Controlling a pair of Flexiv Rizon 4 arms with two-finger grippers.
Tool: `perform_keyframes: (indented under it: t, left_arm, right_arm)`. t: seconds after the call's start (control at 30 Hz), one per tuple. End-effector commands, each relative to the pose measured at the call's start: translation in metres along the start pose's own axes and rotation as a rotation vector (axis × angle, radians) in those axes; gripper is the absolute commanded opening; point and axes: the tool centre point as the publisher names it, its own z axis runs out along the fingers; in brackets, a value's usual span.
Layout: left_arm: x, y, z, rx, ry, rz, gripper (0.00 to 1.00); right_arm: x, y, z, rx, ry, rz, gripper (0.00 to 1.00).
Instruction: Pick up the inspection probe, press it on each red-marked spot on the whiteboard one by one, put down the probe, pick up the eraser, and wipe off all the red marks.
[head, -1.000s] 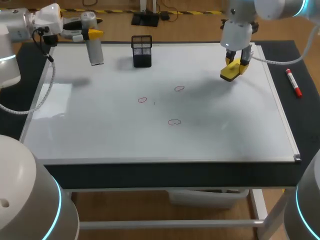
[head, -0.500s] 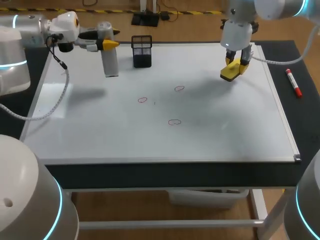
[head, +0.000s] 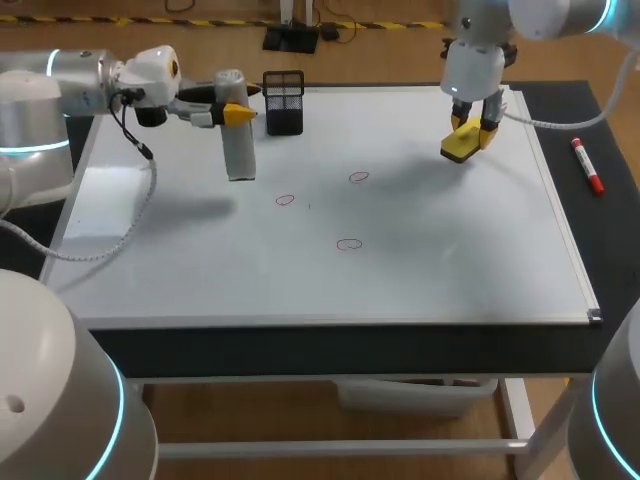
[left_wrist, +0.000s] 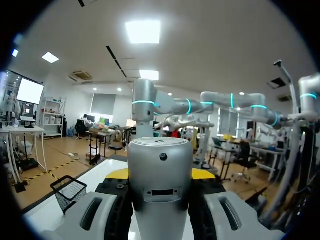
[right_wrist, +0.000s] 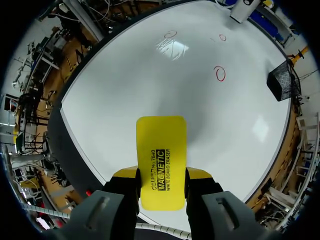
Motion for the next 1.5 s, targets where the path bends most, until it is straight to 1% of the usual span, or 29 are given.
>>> perform_keyframes:
  t: [0.03, 0.13, 0.37, 0.6, 0.7, 0.73, 0.83, 1.0, 1.23, 1.5]
  left_arm:
    - [0.001, 0.007, 0.007, 0.010, 0.018, 0.005, 0.00]
    - [0.003, 0.013, 0.012, 0.020, 0.042, 0.015, 0.00]
    - [0.008, 0.027, 0.025, 0.011, 0.083, 0.015, 0.00]
    - [0.004, 0.041, 0.036, 0.009, 0.128, 0.018, 0.00]
    - [0.004, 0.044, 0.041, 0.016, 0.153, 0.021, 0.00]
    - [0.004, 0.045, 0.042, 0.025, 0.173, 0.024, 0.00]
    - [0.004, 0.047, 0.048, 0.027, 0.185, 0.026, 0.00]
    - [0.004, 0.051, 0.051, 0.039, 0.201, 0.037, 0.00]
    - [-0.001, 0.056, 0.055, 0.036, 0.206, 0.043, 0.00]
    - [-0.001, 0.058, 0.060, 0.035, 0.220, 0.051, 0.00]
  right_arm:
    - [-0.001, -0.001, -0.002, 0.001, 0.005, -0.001, 0.00]
    - [-0.001, -0.001, -0.002, 0.001, 0.005, -0.001, 0.00]
    - [-0.001, -0.001, -0.002, 0.001, 0.005, -0.001, 0.00]
    - [-0.001, -0.001, -0.002, 0.001, 0.005, -0.001, 0.00]
    - [-0.001, -0.001, -0.002, 0.001, 0.005, -0.001, 0.00]
    - [-0.001, -0.001, -0.002, 0.001, 0.005, -0.001, 0.00]
    - [-0.001, -0.001, -0.002, 0.001, 0.005, -0.001, 0.00]
    - [-0.001, -0.001, -0.002, 0.001, 0.005, -0.001, 0.00]
    - [-0.001, -0.001, -0.002, 0.001, 0.005, -0.001, 0.00]
    - [-0.001, -0.001, -0.002, 0.001, 0.005, -0.001, 0.00]
